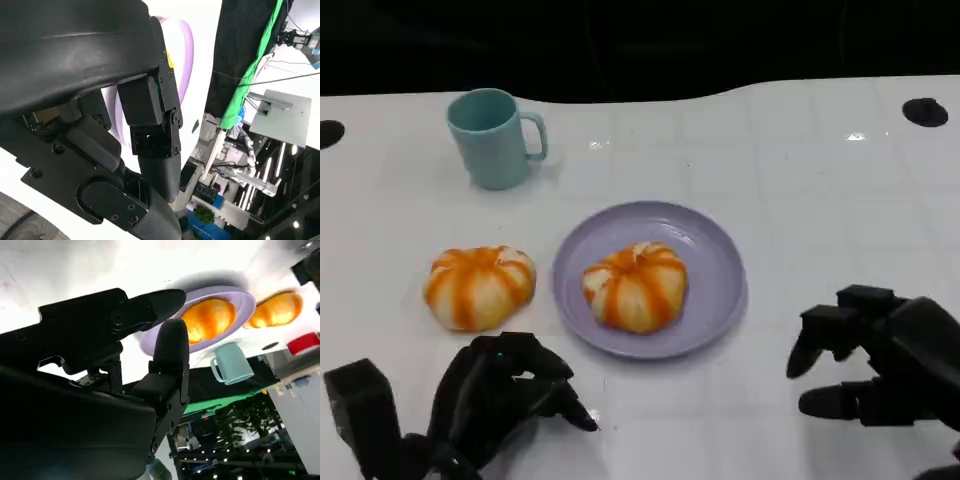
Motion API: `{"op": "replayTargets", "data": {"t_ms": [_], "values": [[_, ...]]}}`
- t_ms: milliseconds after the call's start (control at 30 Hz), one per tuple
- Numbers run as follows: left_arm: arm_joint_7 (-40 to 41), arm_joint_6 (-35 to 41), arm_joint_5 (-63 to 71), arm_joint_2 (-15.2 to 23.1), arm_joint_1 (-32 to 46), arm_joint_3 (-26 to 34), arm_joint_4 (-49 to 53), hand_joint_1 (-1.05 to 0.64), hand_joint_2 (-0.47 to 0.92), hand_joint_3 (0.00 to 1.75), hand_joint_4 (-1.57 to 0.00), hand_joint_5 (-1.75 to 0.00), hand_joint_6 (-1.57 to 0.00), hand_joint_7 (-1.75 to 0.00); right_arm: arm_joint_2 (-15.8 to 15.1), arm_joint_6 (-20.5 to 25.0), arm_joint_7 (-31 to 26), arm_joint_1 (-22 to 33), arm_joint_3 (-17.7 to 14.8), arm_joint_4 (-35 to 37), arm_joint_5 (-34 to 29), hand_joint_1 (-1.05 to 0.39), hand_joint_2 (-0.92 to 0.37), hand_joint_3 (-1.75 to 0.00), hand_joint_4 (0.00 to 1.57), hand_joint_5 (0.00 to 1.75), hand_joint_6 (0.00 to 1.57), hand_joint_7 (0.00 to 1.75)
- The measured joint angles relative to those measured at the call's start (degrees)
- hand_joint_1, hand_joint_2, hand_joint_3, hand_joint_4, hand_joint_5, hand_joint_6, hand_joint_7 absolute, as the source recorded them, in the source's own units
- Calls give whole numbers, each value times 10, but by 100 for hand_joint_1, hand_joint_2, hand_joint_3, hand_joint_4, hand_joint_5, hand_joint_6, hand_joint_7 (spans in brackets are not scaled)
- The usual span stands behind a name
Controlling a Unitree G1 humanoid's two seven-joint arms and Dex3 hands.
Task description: Grasp the bread from the table and place it into the plate.
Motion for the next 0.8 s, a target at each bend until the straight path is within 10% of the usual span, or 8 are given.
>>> {"op": "replayTargets", "data": {"t_ms": [800], "values": [[-4,4,-1,8,0,2,0,-105,68,0,-157,-60,-157,-32,25,-38,-28,48,-21,46,-14,-41,-92,0,75,175,61,164]]}}
